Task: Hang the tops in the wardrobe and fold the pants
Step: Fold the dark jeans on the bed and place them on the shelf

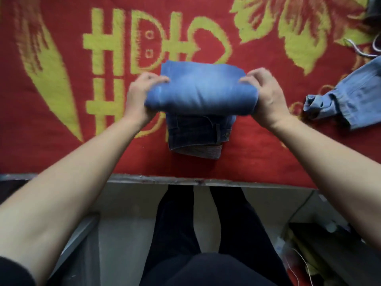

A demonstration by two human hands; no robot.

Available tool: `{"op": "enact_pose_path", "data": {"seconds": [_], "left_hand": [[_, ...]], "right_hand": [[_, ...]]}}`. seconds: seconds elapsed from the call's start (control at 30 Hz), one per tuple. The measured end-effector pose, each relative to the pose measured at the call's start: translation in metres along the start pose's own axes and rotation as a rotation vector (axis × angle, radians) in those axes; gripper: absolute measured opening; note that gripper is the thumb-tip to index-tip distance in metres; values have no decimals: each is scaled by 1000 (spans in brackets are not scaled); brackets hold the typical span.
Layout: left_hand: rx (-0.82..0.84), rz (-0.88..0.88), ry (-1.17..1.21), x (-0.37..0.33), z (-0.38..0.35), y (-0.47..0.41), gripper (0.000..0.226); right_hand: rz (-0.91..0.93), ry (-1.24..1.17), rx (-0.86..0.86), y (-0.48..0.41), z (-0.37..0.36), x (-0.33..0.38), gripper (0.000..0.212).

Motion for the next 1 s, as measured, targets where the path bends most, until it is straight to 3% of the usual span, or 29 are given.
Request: {"op": "enact_pose_path", "data": {"seconds": [0.07,0.17,0.23,0.27,0.33,0.4,0.5,0.6,0.73,1.0], "left_hand": [[153,-206,-215,1,-11,42,43],[550,-228,-424,29,-46,98,36],[704,-218,-489,40,-61,120,39],[663,-198,-478,37,-61,119,35],[417,-198,-464,24,-51,105,24],[237,-275,-501,6,-44,96,44],[359,-419,-629,-5,-70,95,102],[477,-426,-780,6,-99,83,129],[520,-379,-826,29,-134,66,136],[529,-388,-720,55,-155,56,136]], "right_hand": [[357,133,131,37,-14,22,19],[675,342,560,102,-57,34,31],[577,427,779,124,-75,28,31],[472,414,755,122,-75,30,27],[303,309,552,109,-66,39,21],[280,309,363,104,-57,48,31],[284,457,478,121,-80,44,78],[210,592,594,124,-101,16,101],[157,688,668,119,-128,-15,102],[105,617,761,114,-152,-33,100]]}}
Point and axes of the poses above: each hand's wrist, its own y-axis away from the middle knuckle, its own z-axis out of the back of the hand, x = y × z, the point moved 10 cm from there along -y, towards the middle knuckle, and after that the axes turned 11 degrees about -x, right-handed, at the moved point
